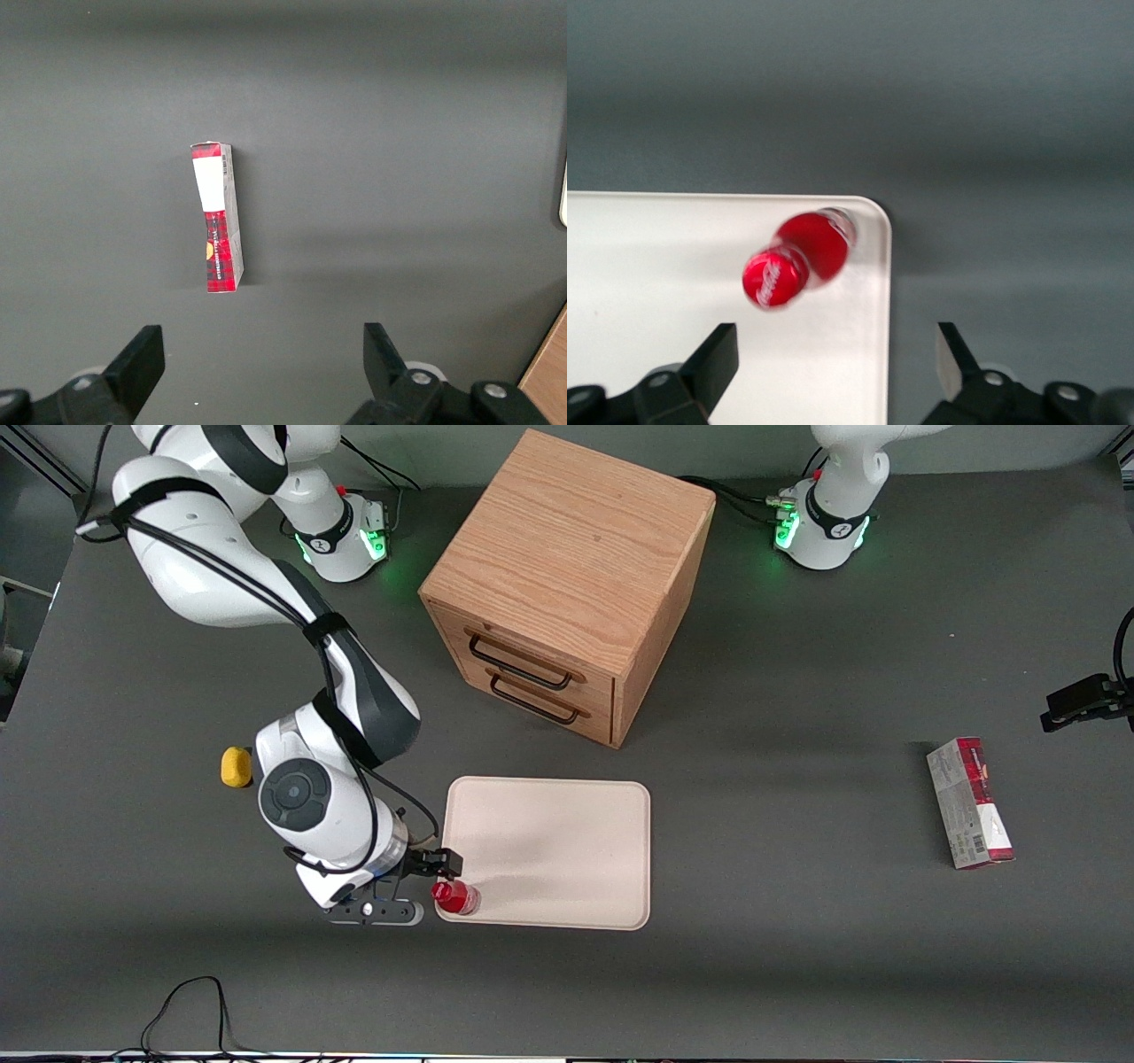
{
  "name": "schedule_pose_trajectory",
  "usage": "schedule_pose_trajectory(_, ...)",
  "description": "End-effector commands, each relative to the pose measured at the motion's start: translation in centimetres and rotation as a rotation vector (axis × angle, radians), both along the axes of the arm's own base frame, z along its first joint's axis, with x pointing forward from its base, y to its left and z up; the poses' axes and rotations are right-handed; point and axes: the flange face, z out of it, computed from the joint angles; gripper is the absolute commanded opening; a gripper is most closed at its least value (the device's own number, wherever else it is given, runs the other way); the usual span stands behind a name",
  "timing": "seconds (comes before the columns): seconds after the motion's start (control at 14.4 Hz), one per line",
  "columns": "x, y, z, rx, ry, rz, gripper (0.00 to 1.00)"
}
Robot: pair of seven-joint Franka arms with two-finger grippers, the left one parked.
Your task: Place coke bottle on tray
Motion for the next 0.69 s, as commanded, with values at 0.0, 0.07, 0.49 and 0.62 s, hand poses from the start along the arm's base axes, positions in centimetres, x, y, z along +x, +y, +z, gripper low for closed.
schedule_pose_trajectory(0.0, -3.4, -2.8, 3.6, -0.055, 0.008, -0.041, 1.0)
schedule_pose_trajectory(0.07, -4.2, -4.5, 5.4, -0.033, 0.014, -0.031, 1.0)
schedule_pose_trajectory(0.49, -13.1, -17.0, 15.3, -0.043, 0.071, 0.055, 1.0)
schedule_pose_trajectory(0.62, -17.1, -20.3, 18.6, -0.045, 0.055, 0.05, 1.0)
